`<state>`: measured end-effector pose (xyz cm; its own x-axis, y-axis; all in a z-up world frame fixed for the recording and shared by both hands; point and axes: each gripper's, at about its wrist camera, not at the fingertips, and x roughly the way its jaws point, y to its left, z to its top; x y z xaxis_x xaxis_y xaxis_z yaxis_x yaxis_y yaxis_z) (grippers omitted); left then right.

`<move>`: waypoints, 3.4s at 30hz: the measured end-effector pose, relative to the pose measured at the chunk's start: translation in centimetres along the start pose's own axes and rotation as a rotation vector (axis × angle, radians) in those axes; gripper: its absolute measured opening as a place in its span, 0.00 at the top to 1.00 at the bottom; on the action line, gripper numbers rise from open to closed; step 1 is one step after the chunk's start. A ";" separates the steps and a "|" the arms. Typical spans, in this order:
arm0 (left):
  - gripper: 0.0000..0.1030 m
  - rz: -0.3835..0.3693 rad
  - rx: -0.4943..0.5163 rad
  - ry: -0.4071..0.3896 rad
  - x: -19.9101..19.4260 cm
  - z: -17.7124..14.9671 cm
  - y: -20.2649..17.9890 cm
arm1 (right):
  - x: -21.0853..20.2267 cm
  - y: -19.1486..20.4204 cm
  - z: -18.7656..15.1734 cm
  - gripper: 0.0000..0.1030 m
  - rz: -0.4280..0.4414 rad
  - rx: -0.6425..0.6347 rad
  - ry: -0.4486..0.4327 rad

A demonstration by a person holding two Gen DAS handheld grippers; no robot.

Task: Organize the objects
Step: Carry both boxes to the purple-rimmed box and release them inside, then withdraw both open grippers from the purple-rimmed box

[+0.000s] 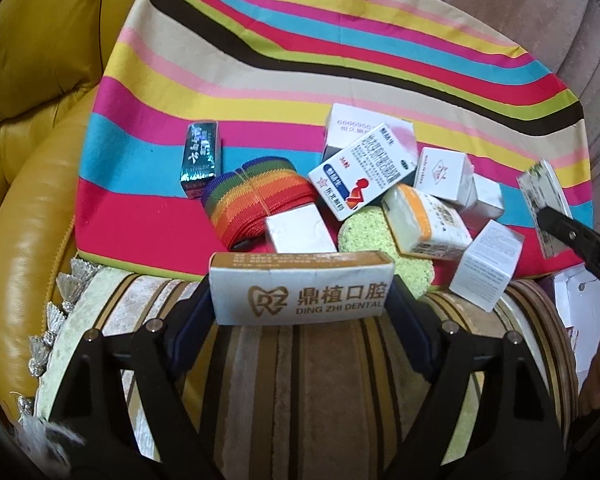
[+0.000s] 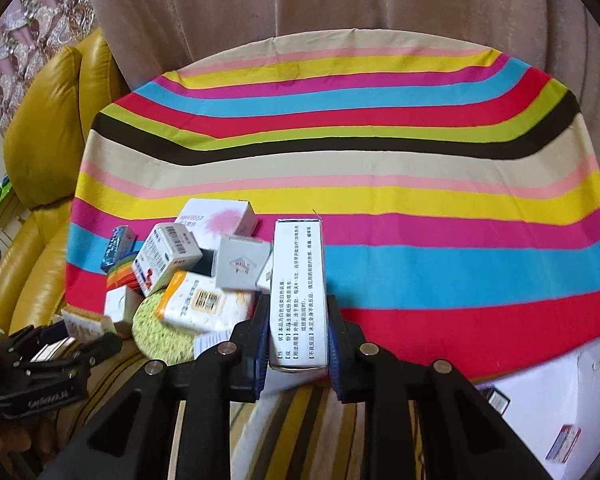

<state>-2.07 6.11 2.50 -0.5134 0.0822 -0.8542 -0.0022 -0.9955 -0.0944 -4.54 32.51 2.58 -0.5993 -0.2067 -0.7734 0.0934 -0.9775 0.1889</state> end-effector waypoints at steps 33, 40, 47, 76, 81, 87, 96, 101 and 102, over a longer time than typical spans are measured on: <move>0.19 -0.169 0.298 -0.084 -3.7 -1.8 -10.9 | -6.5 -7.5 -7.2 0.75 -0.106 0.188 -0.015; 0.19 -0.222 0.359 -0.063 -3.3 -2.2 -13.9 | -7.7 -10.7 -8.9 0.75 -0.168 0.254 -0.013; 0.19 -0.299 0.420 -0.039 -2.9 -2.4 -17.6 | -8.6 -13.9 -10.4 0.75 -0.230 0.315 -0.011; 0.14 -0.605 0.720 0.067 -3.5 -6.3 -28.8 | -10.6 -19.9 -12.4 0.73 -0.375 0.433 -0.008; 0.14 -0.604 0.669 0.073 -3.2 -5.9 -28.2 | -10.4 -19.7 -12.3 0.68 -0.365 0.439 -0.001; 0.14 -0.609 0.614 0.073 -3.0 -5.2 -27.1 | -10.0 -19.1 -11.9 0.58 -0.358 0.424 0.004; 0.14 -0.602 0.511 0.063 -2.8 -3.8 -24.5 | -9.2 -17.2 -10.8 0.49 -0.321 0.382 0.010; 0.14 -0.591 0.440 0.040 -2.8 -2.9 -22.1 | -8.6 -15.4 -10.1 0.44 -0.290 0.344 0.015; 0.14 -0.589 0.418 0.033 -2.8 -2.7 -21.3 | -8.4 -15.1 -10.0 0.43 -0.284 0.336 0.017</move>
<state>1.71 27.24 5.58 -0.2994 0.6056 -0.7373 -0.6021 -0.7193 -0.3464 7.03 48.61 0.22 -0.5505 0.0645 -0.8324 -0.3386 -0.9286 0.1519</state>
